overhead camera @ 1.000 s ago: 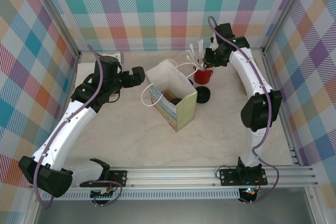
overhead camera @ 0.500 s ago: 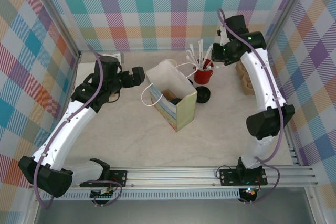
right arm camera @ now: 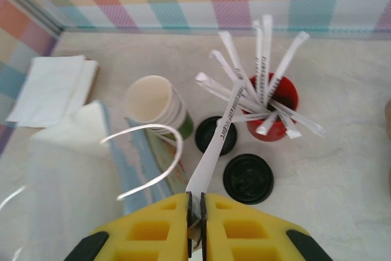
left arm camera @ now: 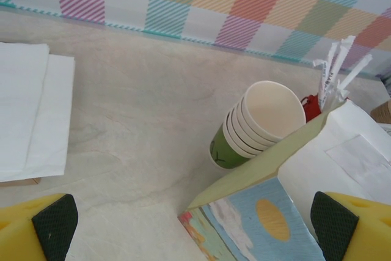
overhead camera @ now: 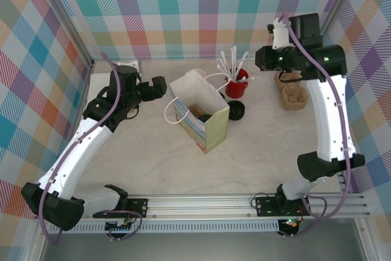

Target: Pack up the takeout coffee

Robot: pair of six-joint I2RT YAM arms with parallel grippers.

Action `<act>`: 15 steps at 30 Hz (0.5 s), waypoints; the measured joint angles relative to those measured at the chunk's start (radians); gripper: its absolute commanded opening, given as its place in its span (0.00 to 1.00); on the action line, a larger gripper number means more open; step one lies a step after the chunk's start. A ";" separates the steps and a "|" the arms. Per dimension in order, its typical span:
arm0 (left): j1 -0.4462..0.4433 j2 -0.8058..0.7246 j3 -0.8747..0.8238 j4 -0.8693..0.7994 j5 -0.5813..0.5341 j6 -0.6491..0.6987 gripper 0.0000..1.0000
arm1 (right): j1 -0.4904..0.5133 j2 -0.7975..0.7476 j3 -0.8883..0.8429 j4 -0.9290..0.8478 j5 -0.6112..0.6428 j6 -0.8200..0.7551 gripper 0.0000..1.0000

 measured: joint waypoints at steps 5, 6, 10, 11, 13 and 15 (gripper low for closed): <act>0.000 -0.019 -0.021 0.007 -0.044 -0.003 1.00 | 0.000 -0.080 0.004 -0.008 -0.130 -0.014 0.14; 0.000 -0.021 -0.023 0.012 -0.052 -0.004 1.00 | 0.000 -0.088 0.004 -0.010 -0.167 -0.014 0.13; 0.000 -0.028 -0.029 0.023 -0.077 -0.011 1.00 | 0.010 -0.084 0.004 -0.023 -0.290 -0.018 0.13; 0.000 -0.030 -0.029 0.023 -0.081 -0.012 1.00 | 0.018 -0.077 0.004 -0.030 -0.312 -0.020 0.13; 0.000 -0.034 -0.031 0.022 -0.089 -0.016 1.00 | 0.036 -0.063 -0.002 -0.036 -0.348 -0.033 0.13; 0.000 -0.037 -0.032 0.022 -0.096 -0.018 1.00 | 0.062 -0.048 -0.014 -0.041 -0.377 -0.043 0.13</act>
